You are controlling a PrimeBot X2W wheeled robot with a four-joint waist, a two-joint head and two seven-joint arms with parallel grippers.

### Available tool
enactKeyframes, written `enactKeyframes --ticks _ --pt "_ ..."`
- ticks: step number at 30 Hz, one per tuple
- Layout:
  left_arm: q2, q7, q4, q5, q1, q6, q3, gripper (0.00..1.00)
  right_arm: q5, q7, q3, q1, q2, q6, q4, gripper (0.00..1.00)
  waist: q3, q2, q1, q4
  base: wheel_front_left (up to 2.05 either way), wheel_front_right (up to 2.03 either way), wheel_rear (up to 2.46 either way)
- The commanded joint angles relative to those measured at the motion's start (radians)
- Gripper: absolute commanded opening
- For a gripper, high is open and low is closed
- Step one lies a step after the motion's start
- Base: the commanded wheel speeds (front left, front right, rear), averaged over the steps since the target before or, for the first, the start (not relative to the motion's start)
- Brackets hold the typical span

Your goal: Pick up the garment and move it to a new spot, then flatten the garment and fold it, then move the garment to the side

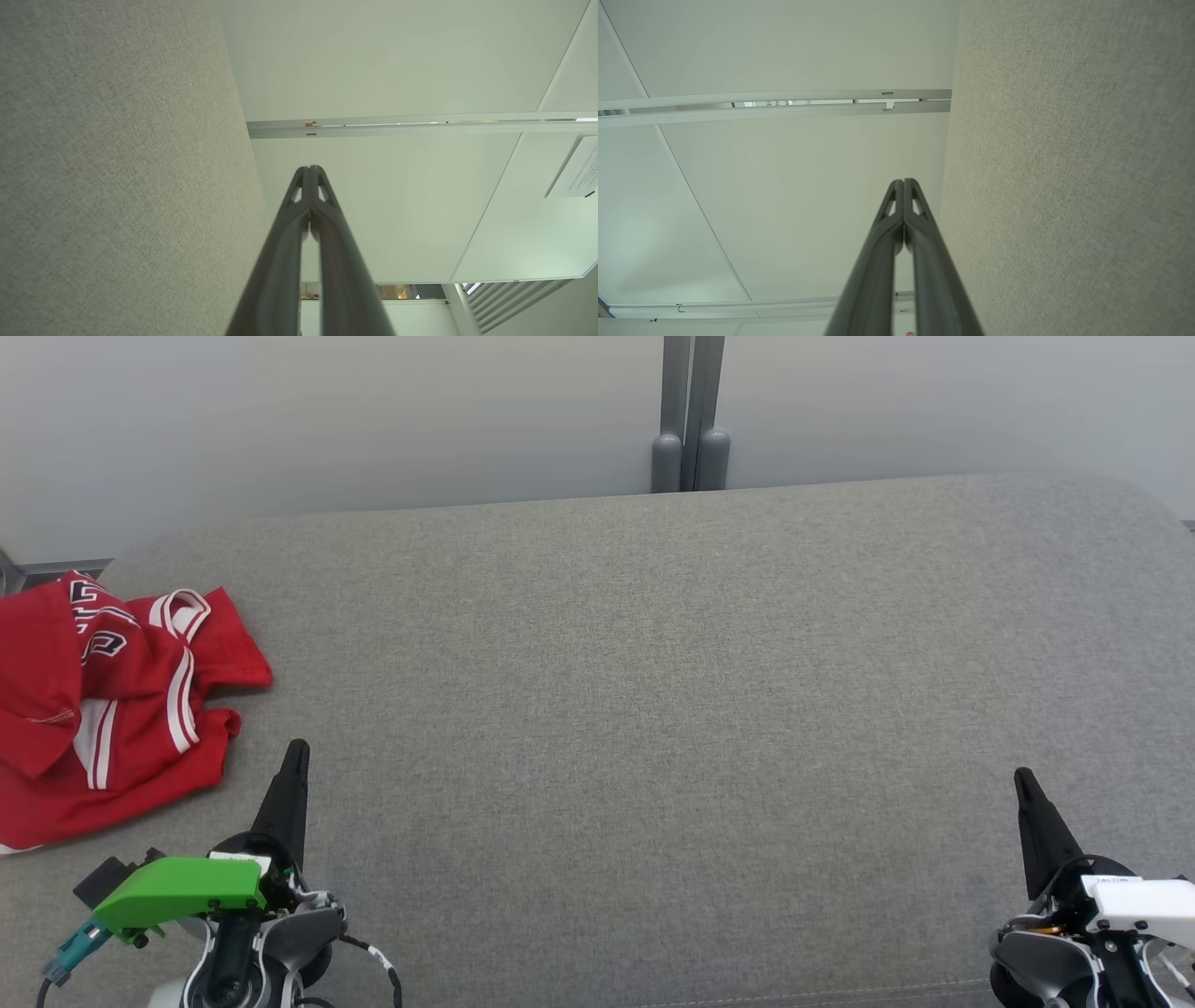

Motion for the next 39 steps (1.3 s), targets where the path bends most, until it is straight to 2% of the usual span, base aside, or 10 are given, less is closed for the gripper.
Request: enactKeyframes --ticks 1,11,12,17,27,39 --pt "0.001 0.000 -0.002 -0.001 -0.011 -0.005 0.001 0.00 0.005 0.001 -0.002 -0.007 -0.005 0.000 -0.006 0.00 0.000 0.0000 0.0000 0.000 0.00 0.00 0.00" --pt "0.001 0.000 -0.002 -0.001 -0.011 -0.005 0.001 0.00 0.005 0.001 -0.002 -0.007 -0.005 0.000 -0.006 0.00 0.000 0.0000 0.0000 0.000 0.00 0.00 0.00" --pt "0.000 0.000 0.000 0.000 0.000 0.000 0.000 1.00 0.000 0.000 0.000 0.000 0.000 0.000 0.000 1.00 0.000 0.0000 0.0000 0.000 0.00 0.00 0.00" --pt "-0.006 -0.001 0.043 0.000 0.042 0.002 -0.003 1.00 -0.001 -0.001 0.006 0.025 0.013 0.000 0.042 1.00 0.000 0.0000 0.0000 0.000 0.00 0.00 0.00" --pt "-0.003 -0.061 0.005 0.055 0.081 0.001 -0.019 1.00 -0.064 -0.052 0.084 0.007 0.010 0.000 0.058 1.00 -0.011 0.0000 0.0000 -0.004 0.00 0.00 0.00" --pt "-0.002 -0.119 -0.017 0.249 0.114 0.016 -0.028 1.00 -0.239 -0.100 0.145 -0.017 0.007 0.000 0.100 1.00 -0.022 0.0000 0.0000 -0.005 0.00 0.00 0.00"
